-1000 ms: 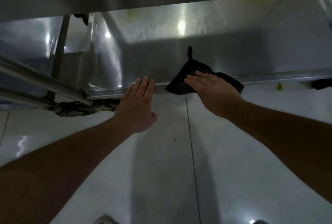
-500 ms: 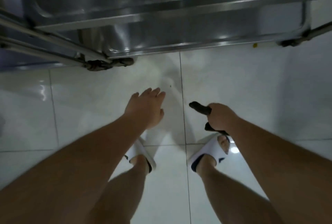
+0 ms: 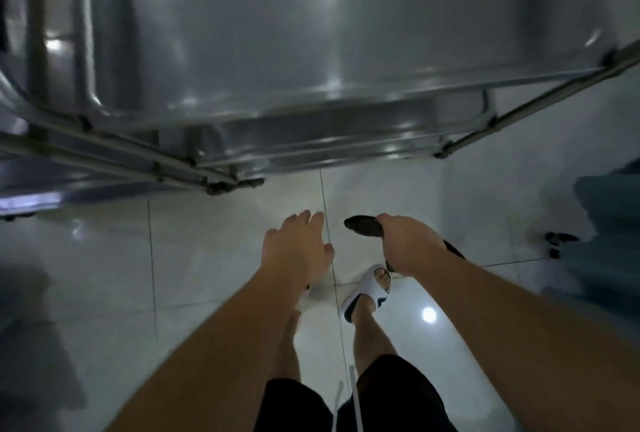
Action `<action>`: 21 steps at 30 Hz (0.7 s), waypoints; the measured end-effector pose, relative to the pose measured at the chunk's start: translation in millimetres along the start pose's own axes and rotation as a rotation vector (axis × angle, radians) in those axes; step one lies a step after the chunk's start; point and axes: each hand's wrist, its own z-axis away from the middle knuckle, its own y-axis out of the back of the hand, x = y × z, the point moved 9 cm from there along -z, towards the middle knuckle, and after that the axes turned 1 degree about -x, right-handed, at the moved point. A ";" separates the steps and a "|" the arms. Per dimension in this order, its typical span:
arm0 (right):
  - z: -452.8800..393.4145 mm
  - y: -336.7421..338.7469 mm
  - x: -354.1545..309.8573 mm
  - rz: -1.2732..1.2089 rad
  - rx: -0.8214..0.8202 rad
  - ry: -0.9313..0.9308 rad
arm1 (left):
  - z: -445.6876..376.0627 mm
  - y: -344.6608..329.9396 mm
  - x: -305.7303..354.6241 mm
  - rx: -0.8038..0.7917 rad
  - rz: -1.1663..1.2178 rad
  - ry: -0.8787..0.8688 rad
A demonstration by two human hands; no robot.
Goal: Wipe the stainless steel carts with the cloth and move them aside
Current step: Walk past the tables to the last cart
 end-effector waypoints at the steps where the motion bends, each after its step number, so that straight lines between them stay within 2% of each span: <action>1: 17.9 11.3 -5.7 -0.006 0.005 -0.004 | 11.4 15.6 2.1 0.016 0.018 -0.010; 8: 133.3 93.0 -30.9 -0.118 0.193 -0.088 | 78.0 143.1 27.6 0.199 0.014 -0.173; 12: 200.7 136.1 -28.1 -0.184 0.386 -0.130 | 115.6 214.6 61.4 0.312 -0.040 -0.314; 16: 259.9 170.0 4.4 -0.282 0.520 -0.178 | 149.0 263.3 115.4 0.413 -0.161 -0.433; 19: 301.3 188.9 42.7 -0.384 0.600 -0.181 | 170.6 284.4 167.2 0.444 -0.221 -0.510; 21: 330.6 201.6 76.5 -0.408 0.683 -0.245 | 185.1 293.0 205.8 0.457 -0.226 -0.571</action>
